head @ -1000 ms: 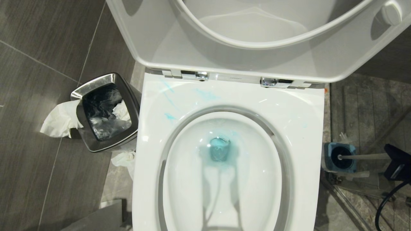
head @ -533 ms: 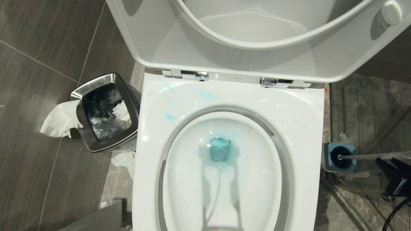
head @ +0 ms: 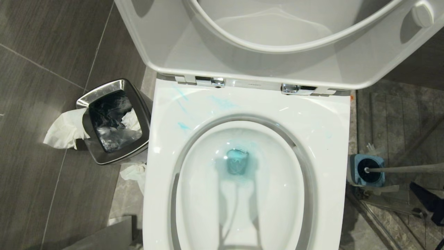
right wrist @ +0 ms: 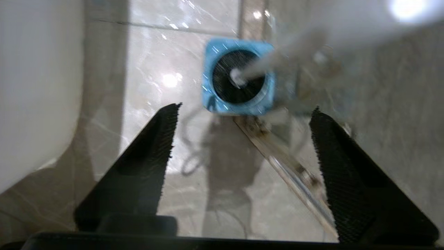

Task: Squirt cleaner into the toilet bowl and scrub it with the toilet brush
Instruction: Scrub the toilet bowl

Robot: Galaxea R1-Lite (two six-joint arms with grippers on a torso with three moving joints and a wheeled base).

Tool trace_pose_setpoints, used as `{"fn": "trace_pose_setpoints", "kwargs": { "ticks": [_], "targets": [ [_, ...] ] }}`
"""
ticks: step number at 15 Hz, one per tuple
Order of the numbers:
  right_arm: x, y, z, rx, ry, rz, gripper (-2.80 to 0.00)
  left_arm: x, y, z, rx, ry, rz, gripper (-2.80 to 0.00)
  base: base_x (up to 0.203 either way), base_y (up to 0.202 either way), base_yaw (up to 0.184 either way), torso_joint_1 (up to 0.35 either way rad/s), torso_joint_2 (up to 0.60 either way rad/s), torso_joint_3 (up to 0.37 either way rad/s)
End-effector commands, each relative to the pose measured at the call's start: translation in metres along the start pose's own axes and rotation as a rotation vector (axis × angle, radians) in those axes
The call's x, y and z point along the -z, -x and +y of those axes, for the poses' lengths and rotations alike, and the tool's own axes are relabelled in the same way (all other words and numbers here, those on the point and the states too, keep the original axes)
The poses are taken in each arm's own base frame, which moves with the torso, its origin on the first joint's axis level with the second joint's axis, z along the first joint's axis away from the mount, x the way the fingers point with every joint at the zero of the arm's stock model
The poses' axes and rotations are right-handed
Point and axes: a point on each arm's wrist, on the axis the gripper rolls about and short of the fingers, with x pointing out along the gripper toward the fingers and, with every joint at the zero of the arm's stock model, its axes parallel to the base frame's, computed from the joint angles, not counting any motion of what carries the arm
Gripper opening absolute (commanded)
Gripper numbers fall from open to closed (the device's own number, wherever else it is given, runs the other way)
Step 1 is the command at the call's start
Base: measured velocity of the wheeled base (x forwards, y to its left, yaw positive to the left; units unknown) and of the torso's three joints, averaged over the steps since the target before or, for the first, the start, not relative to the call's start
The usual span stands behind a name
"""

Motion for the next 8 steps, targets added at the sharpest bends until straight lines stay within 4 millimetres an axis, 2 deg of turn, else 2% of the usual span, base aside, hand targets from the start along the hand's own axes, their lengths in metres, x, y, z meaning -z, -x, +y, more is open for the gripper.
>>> {"fn": "trace_pose_setpoints", "kwargs": {
  "ticks": [1,8],
  "targets": [
    [0.001,0.001,-0.007,0.040,-0.011,0.023,0.00,0.000,0.000,0.000,0.000,0.000,0.002,-2.80,0.000,0.000,0.000,0.000,0.00,0.000],
    [-0.011,-0.029,-0.021,0.066,-0.001,0.024,0.00,0.000,0.000,0.000,0.000,0.000,0.002,-2.80,0.000,0.000,0.000,0.000,0.00,0.000]
  ]
}}
